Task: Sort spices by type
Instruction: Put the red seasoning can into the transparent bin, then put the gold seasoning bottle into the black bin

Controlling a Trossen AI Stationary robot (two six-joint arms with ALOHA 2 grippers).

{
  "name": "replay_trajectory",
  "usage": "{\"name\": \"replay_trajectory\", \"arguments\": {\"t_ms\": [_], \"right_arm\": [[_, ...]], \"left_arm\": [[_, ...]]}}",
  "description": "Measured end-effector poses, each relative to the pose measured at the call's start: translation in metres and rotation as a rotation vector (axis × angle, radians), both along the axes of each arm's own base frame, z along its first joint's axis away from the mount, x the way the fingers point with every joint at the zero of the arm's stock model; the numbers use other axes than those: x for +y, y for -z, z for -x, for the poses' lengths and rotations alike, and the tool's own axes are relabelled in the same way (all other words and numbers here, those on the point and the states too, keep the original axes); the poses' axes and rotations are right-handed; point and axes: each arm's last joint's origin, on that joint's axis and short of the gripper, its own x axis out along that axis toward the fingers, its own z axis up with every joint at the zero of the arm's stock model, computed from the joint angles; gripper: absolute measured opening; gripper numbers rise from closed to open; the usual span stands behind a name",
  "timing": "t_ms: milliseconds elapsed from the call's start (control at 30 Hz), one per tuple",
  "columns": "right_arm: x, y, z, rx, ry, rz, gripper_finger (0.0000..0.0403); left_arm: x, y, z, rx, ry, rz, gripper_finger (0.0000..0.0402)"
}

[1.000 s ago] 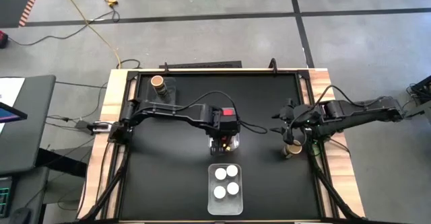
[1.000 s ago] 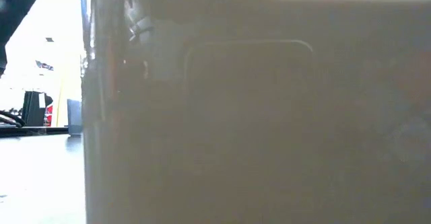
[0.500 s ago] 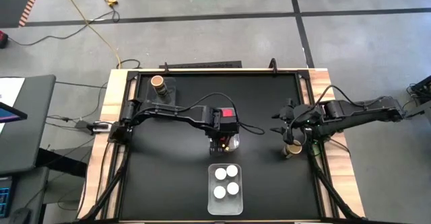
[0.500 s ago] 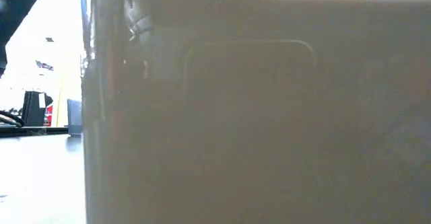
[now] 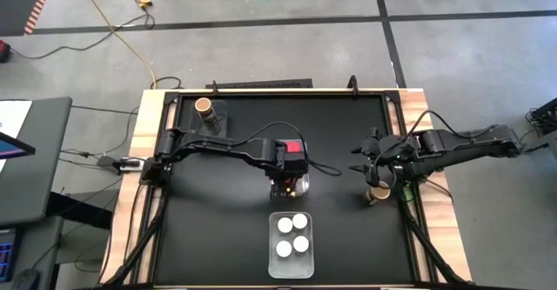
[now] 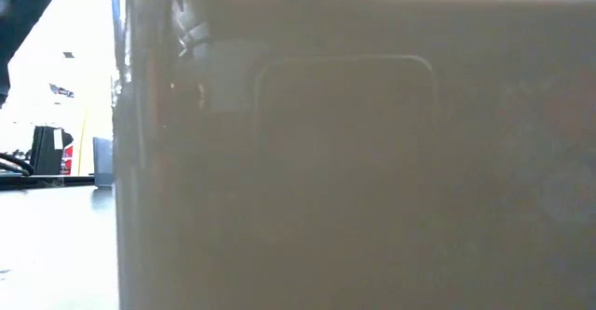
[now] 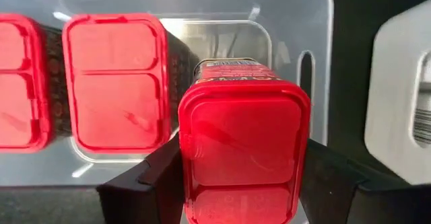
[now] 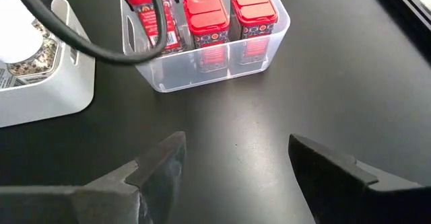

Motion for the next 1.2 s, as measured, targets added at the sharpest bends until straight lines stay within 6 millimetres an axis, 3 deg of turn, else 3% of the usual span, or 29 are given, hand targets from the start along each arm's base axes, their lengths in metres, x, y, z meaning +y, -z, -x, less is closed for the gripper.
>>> {"name": "replay_trajectory", "arguments": {"t_ms": [500, 1200], "right_arm": [[0.000, 0.000, 0.000, 0.000, 0.000, 0.000, 0.0292], [0.000, 0.000, 0.000, 0.000, 0.000, 0.001, 0.0292]], "left_arm": [[0.000, -0.002, -0.007, -0.072, -0.045, 0.030, 0.0243], [0.000, -0.004, -0.012, -0.132, -0.020, 0.023, 0.0247]]}}
